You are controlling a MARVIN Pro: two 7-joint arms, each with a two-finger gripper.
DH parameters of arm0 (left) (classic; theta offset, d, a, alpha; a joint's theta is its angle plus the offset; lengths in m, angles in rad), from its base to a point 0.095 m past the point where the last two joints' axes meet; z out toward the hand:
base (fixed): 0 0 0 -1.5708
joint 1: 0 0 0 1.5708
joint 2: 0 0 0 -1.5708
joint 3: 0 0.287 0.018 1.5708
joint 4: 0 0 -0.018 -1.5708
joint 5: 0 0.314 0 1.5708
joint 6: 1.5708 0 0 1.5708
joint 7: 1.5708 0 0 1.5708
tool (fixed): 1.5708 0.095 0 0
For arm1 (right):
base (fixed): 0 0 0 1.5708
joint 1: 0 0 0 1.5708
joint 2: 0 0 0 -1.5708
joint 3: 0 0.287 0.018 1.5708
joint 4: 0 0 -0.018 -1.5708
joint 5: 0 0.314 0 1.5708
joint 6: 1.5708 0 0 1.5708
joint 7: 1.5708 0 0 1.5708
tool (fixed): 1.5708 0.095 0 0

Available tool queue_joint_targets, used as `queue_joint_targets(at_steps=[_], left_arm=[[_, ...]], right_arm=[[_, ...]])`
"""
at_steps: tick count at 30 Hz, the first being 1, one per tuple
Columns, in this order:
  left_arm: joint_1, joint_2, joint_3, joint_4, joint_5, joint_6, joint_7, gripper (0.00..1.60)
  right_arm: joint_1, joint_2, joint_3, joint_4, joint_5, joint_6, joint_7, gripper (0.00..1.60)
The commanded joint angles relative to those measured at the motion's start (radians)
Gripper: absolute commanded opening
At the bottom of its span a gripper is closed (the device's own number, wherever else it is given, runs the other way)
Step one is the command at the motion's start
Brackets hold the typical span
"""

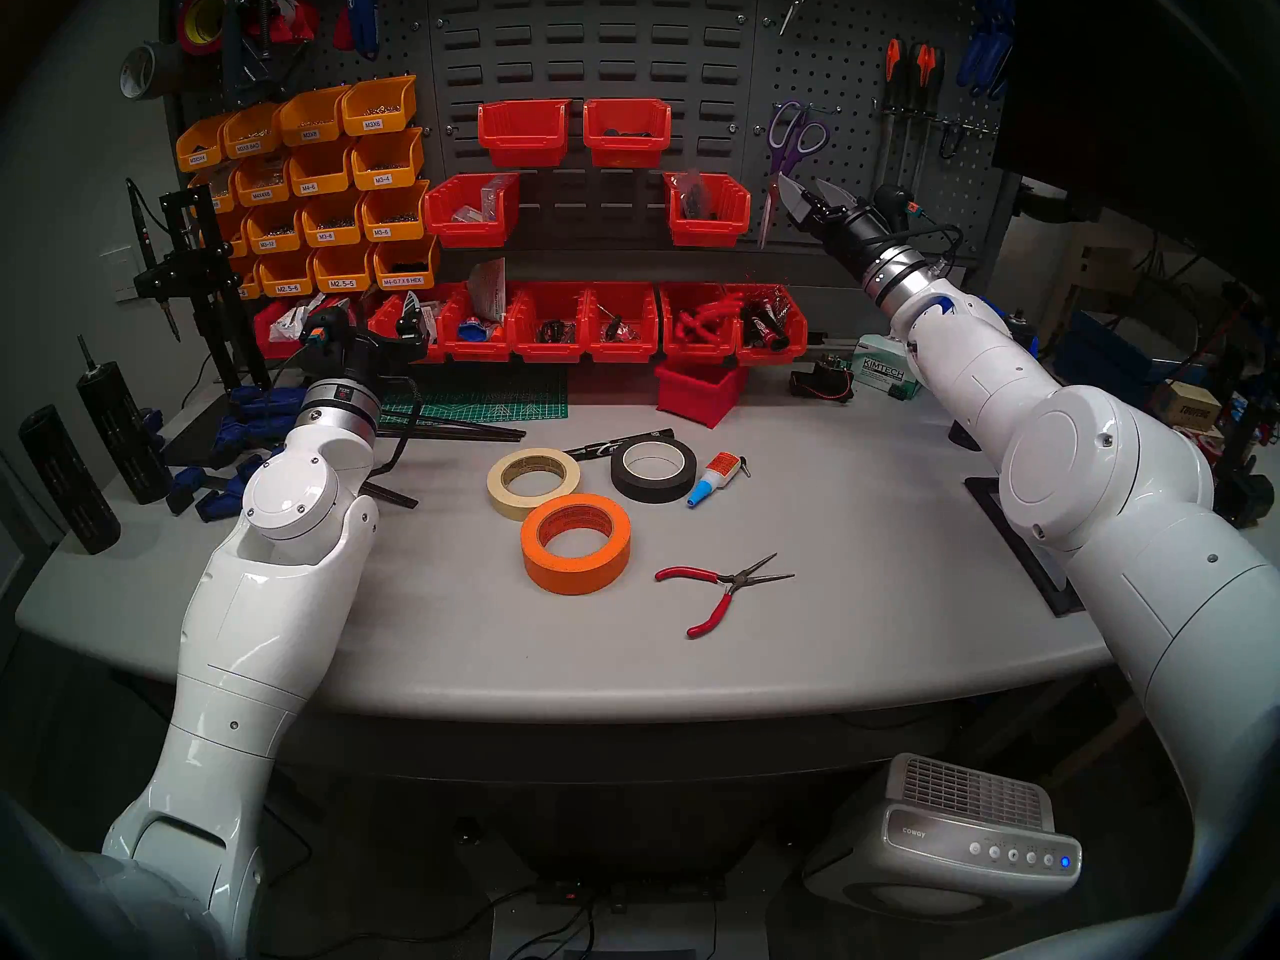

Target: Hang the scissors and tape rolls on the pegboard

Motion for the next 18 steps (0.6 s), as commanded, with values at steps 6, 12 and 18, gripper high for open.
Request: queue_joint_targets(at_steps=[6,12,18], left_arm=[[-0.038,0.001,-0.009,-0.031,0.000,-0.018,-0.002,1.60],[-0.037,0.001,-0.009,-0.031,0.000,-0.017,-0.002,1.60],[-0.037,0.001,-0.009,-0.031,0.000,-0.016,-0.002,1.60]], right_arm=[[0.040,0.044,0.014,-0.044,0.016,0.012,0.127,1.60],[0.026,0.061,0.014,-0.052,0.013,0.031,0.199,1.60],[-0.001,0.064,0.028,-0.050,0.027,0.056,0.284,1.60]])
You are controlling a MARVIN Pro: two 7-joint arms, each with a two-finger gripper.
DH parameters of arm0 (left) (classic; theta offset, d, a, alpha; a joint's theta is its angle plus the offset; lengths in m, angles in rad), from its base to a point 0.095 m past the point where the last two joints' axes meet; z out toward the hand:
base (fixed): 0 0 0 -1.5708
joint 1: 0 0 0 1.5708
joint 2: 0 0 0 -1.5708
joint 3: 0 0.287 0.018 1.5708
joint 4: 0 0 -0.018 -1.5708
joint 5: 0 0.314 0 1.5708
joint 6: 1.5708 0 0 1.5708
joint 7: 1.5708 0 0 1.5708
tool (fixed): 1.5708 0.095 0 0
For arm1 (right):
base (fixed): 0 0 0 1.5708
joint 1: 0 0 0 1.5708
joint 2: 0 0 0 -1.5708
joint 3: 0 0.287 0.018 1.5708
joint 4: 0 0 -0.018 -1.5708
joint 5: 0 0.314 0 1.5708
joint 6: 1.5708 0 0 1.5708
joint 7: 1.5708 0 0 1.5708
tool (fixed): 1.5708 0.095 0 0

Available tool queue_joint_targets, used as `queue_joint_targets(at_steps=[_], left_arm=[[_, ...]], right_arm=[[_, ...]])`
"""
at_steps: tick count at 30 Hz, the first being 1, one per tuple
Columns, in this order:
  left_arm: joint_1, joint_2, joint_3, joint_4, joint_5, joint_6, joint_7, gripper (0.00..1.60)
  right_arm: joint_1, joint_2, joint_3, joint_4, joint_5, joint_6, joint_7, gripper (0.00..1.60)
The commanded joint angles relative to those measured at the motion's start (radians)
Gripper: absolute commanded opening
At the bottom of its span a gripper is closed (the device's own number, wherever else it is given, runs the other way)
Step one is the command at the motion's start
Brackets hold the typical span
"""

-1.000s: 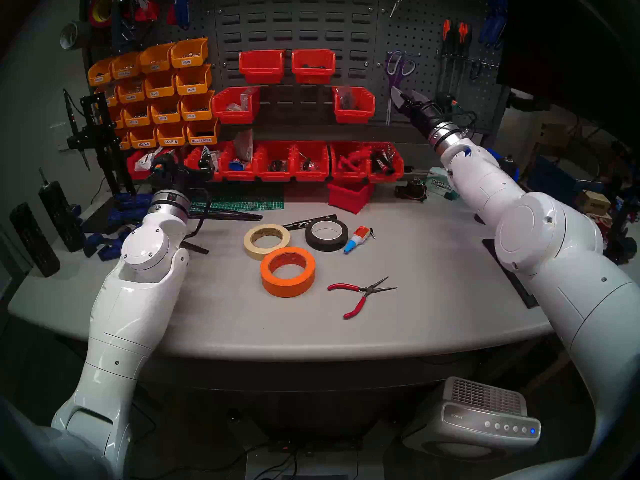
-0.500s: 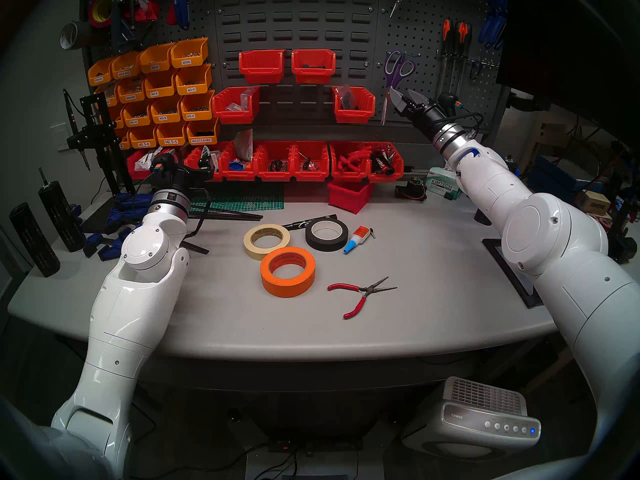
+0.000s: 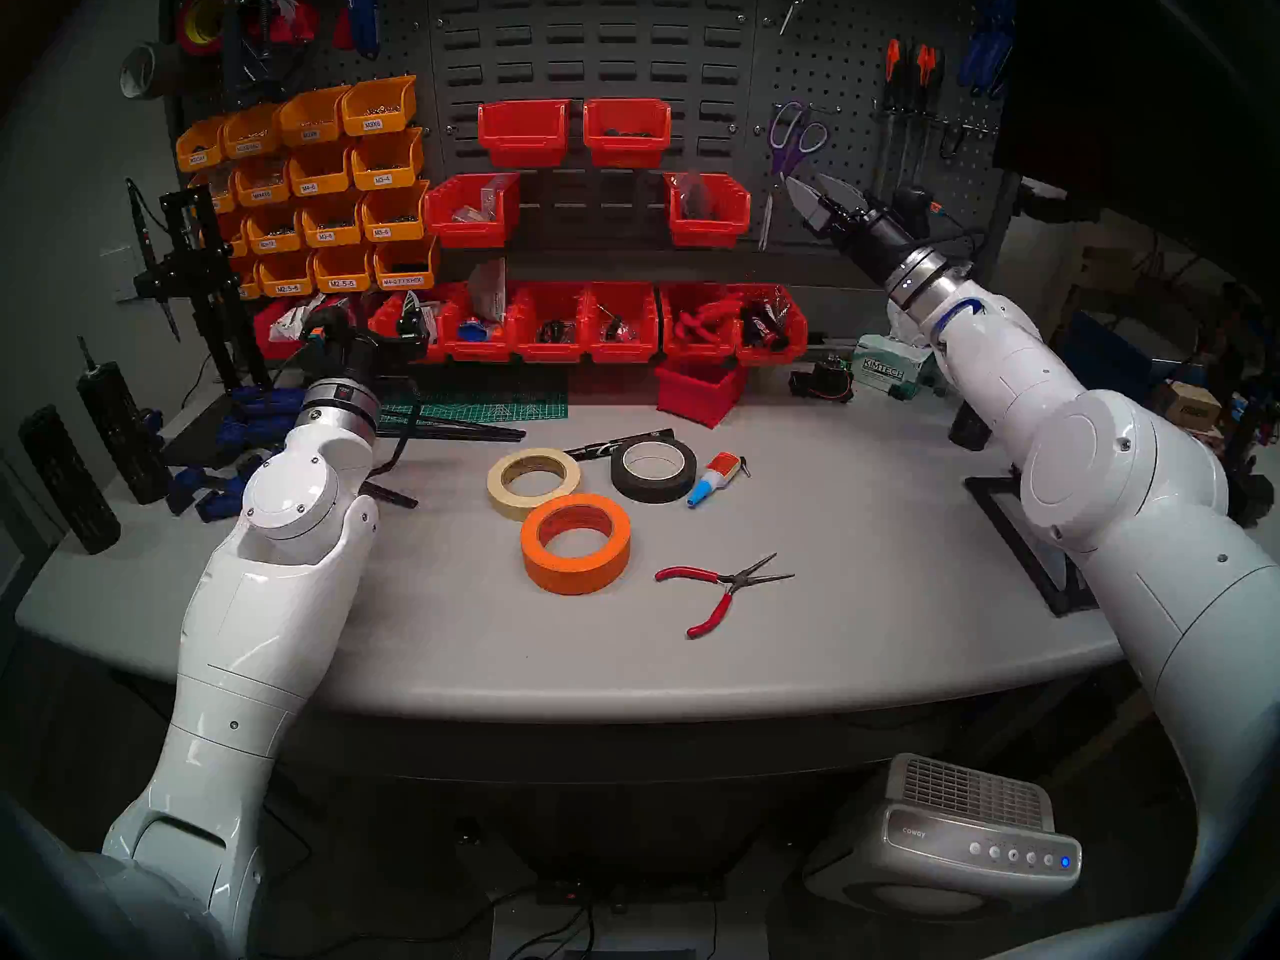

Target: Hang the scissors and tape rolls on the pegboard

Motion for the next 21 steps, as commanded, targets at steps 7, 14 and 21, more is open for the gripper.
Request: queue_joint_targets(at_steps=[7,14,21], left_arm=[[-0.036,0.002,-0.009,-0.030,0.000,-0.014,-0.002,1.60],[-0.036,0.002,-0.009,-0.030,0.000,-0.014,-0.002,1.60],[-0.035,0.002,-0.009,-0.030,0.000,-0.014,-0.002,1.60]], right_arm=[[-0.007,0.003,0.045,-0.028,0.048,0.035,0.166,1.60],[-0.026,-0.015,0.063,-0.023,0.062,0.055,0.227,1.60],[-0.050,-0.045,0.066,-0.015,0.064,0.080,0.250,1.60]])
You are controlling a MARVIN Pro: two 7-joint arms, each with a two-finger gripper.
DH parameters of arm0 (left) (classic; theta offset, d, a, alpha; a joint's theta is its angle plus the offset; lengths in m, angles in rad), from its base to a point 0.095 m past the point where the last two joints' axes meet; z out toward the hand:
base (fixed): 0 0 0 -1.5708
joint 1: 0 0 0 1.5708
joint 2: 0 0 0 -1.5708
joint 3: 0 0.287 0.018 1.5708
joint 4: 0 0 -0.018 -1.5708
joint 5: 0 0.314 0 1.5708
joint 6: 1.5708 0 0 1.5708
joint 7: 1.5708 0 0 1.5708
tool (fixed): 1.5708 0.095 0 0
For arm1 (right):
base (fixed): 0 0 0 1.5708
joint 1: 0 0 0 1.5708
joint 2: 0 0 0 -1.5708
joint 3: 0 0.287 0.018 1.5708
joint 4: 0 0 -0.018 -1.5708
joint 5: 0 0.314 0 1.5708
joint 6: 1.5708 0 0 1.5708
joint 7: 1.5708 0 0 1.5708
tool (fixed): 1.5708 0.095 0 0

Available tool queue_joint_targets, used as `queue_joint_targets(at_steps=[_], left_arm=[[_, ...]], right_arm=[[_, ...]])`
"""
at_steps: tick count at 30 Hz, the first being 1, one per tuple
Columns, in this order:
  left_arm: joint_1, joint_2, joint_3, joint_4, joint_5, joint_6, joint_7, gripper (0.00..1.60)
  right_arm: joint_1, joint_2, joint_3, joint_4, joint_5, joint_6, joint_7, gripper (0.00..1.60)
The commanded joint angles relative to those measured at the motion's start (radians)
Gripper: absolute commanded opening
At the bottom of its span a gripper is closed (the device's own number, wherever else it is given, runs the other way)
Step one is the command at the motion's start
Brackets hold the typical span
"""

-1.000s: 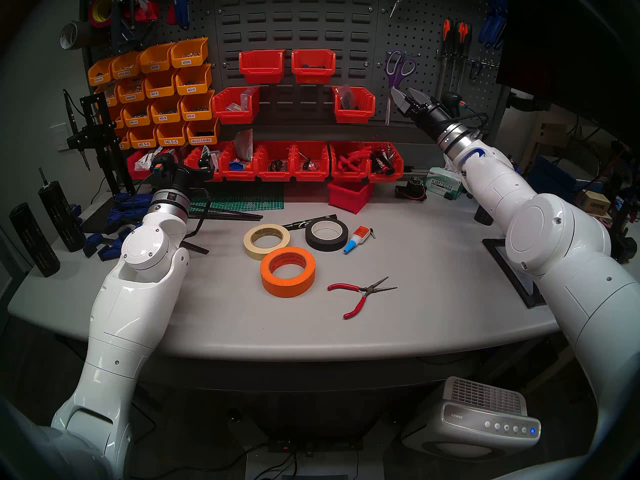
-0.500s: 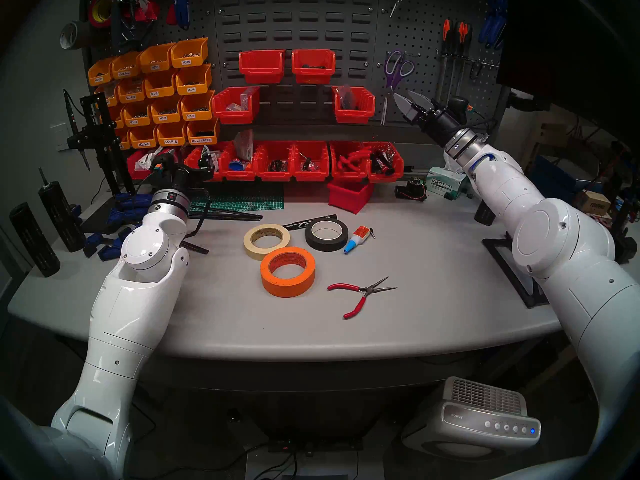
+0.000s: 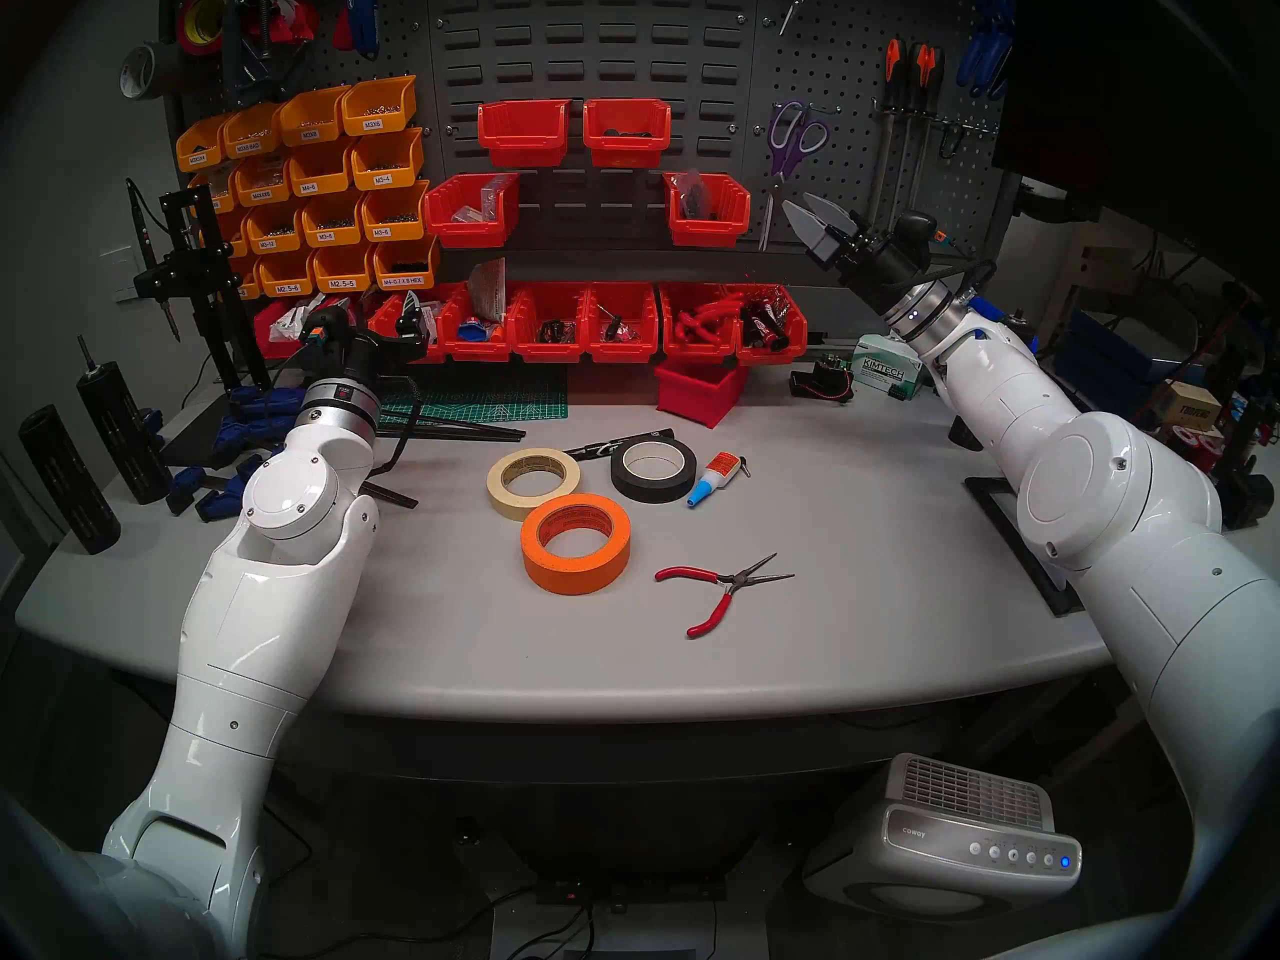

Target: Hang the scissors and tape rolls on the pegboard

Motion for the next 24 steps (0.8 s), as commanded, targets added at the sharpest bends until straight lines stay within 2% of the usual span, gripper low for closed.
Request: queue_joint_targets(at_steps=[1,12,24], left_arm=[[-0.035,0.002,-0.009,-0.030,0.000,-0.014,-0.002,1.60],[-0.035,0.002,-0.009,-0.030,0.000,-0.013,-0.001,1.60],[-0.035,0.002,-0.009,-0.030,0.000,-0.013,-0.001,1.60]], right_arm=[[0.007,-0.036,0.008,-0.016,0.016,0.023,0.018,1.60],[-0.003,-0.075,0.000,-0.034,0.011,0.039,0.018,1.60],[-0.022,-0.077,0.012,-0.068,0.019,0.034,0.018,1.60]])
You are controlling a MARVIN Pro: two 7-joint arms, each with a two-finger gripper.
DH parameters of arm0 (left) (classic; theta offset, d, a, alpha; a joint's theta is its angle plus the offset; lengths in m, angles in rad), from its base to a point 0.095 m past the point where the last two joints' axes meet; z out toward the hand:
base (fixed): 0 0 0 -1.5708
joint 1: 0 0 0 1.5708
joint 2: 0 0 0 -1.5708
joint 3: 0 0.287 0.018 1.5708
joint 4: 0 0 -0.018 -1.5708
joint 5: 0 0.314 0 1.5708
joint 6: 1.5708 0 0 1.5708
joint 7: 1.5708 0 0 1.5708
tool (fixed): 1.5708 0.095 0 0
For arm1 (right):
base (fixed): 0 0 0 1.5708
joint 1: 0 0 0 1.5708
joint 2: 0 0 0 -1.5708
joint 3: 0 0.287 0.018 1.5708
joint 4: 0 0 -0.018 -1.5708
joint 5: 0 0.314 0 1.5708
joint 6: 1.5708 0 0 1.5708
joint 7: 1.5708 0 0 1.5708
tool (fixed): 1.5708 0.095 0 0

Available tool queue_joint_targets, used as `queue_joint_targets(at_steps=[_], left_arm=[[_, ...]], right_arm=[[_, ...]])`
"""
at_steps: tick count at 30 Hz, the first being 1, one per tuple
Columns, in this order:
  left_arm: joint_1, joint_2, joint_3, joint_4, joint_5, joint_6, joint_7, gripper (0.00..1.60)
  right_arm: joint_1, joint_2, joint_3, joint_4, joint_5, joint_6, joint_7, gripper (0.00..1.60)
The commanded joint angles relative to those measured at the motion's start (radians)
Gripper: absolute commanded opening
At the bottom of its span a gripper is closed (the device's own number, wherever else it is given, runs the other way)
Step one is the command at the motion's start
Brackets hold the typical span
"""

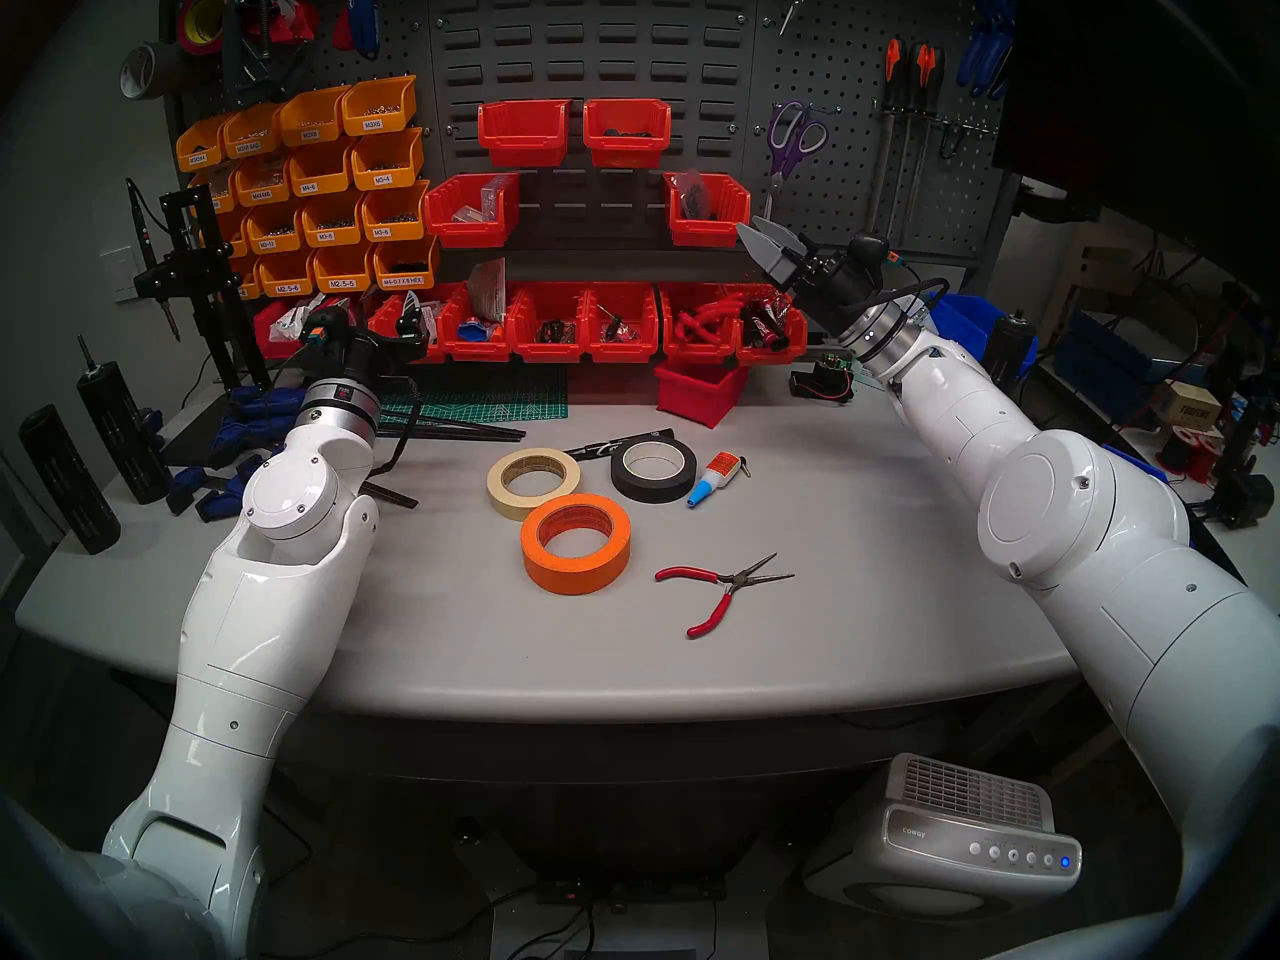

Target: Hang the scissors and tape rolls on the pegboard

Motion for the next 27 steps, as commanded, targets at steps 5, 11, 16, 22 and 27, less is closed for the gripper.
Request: queue_joint_targets(at_steps=[5,11,16,22,27], left_arm=[[-0.035,0.002,-0.009,-0.030,0.000,-0.013,-0.002,1.60],[-0.035,0.002,-0.009,-0.030,0.000,-0.013,-0.002,1.60],[-0.035,0.002,-0.009,-0.030,0.000,-0.013,-0.001,1.60],[-0.034,0.002,-0.009,-0.029,0.000,-0.013,-0.001,1.60],[-0.034,0.003,-0.009,-0.029,0.000,-0.012,-0.001,1.60]], right_arm=[[0.013,0.002,0.018,-0.065,0.020,-0.007,-0.001,1.60],[0.001,0.001,0.014,-0.087,0.014,0.004,-0.001,1.60],[-0.016,-0.003,0.002,-0.106,0.006,0.021,-0.001,1.60],[-0.040,-0.017,-0.026,-0.129,-0.007,0.050,-0.001,1.60],[-0.057,-0.027,-0.047,-0.150,-0.007,0.069,-0.001,1.60]])
